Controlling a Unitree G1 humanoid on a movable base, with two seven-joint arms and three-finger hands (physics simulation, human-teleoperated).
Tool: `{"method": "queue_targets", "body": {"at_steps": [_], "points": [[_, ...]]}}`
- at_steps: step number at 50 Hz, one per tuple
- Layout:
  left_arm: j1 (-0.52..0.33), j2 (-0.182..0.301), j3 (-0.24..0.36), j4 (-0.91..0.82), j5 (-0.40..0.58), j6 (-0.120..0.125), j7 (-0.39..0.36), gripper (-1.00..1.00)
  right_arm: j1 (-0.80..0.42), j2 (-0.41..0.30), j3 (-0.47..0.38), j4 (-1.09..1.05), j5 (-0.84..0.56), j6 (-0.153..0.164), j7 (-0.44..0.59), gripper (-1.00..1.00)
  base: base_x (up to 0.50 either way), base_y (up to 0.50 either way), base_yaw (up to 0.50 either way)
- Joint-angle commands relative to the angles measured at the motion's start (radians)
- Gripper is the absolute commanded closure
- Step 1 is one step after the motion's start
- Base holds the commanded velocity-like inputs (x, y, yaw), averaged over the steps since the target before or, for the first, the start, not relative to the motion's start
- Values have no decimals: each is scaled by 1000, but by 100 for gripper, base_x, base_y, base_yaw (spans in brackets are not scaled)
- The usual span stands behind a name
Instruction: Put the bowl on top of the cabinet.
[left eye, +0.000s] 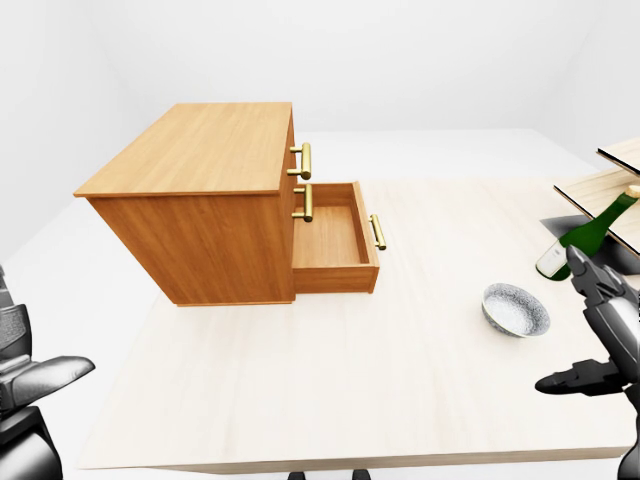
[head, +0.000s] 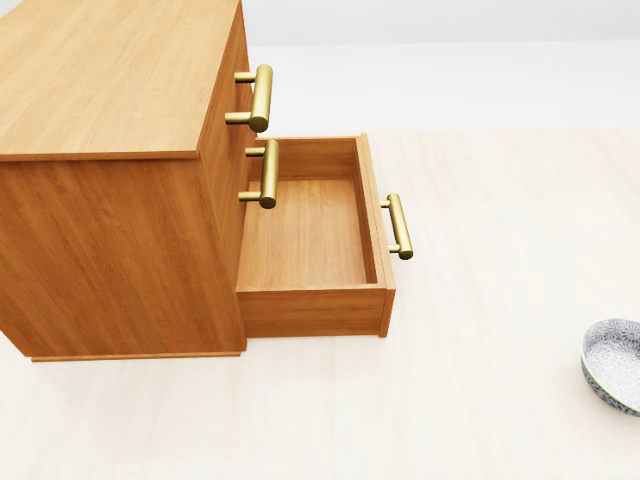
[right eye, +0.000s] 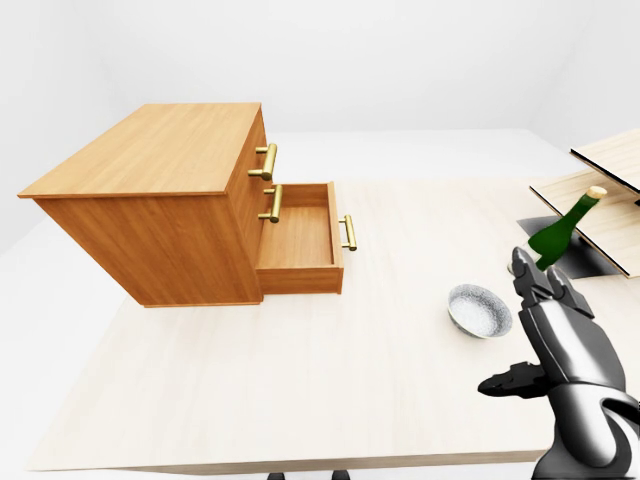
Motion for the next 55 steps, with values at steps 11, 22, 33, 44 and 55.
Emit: {"method": "queue_targets", "body": {"at_steps": [11,22,33,44,55], "points": [[0,-4,-7,-2,8,0,0,-100,-65,-122,29,272,72,0,0,-100,0,0,0],[-7,3,-4,9,6,0,4,-100,-49,-117,90,327,67,0,0,-100,0,0,0],[-9,8,-1,14,1,0,6,-100,-50,-140,96,396,19,0,0,-100,0,0,0],[-12,7,-9,20,10,0,5,-100,-50,-165,79,439,-16,0,0,-100,0,0,0],[-13,7,-9,21,11,0,5,-100,-75,-189,101,468,-69,0,0,-100,0,0,0]]}}
